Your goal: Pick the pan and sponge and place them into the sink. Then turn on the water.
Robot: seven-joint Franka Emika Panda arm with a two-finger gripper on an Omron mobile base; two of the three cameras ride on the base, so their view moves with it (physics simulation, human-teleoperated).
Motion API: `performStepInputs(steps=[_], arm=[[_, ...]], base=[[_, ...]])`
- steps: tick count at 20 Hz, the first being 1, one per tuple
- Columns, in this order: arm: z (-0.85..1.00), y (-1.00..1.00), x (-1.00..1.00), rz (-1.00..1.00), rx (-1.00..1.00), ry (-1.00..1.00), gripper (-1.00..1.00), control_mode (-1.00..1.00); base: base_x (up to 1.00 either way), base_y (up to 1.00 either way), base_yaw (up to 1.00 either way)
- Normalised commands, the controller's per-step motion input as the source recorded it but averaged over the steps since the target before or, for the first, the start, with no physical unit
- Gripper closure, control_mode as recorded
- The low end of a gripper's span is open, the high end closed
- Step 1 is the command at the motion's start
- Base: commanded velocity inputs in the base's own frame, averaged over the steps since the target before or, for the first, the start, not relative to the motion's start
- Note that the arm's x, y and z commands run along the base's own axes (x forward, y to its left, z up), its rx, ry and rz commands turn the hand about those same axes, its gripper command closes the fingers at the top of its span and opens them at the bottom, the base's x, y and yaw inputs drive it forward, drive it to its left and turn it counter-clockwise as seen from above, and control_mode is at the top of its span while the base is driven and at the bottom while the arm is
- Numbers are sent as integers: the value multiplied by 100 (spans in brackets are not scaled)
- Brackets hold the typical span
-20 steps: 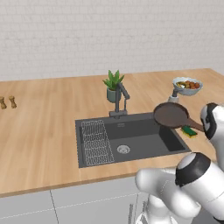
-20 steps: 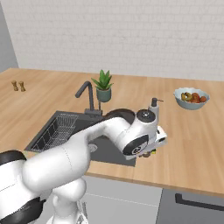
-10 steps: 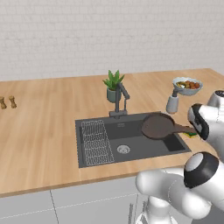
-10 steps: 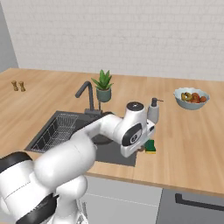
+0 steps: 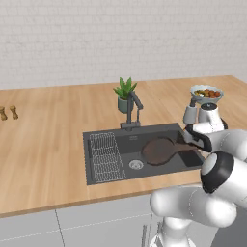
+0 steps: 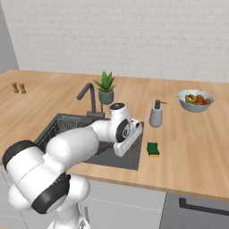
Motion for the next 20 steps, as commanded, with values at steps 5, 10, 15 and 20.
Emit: performStepInputs(steps=[5, 10, 15, 20], arm=[[-5, 41, 45, 9, -2, 4, 100, -100], [-9, 7, 28, 11, 0, 0, 100, -100], [-28, 29, 28, 10, 1, 0, 100, -100], [-33, 22, 38, 3, 0, 0, 100, -100]], base=[[0, 0, 0], [0, 0, 0], [0, 0, 0], [0, 0, 0]])
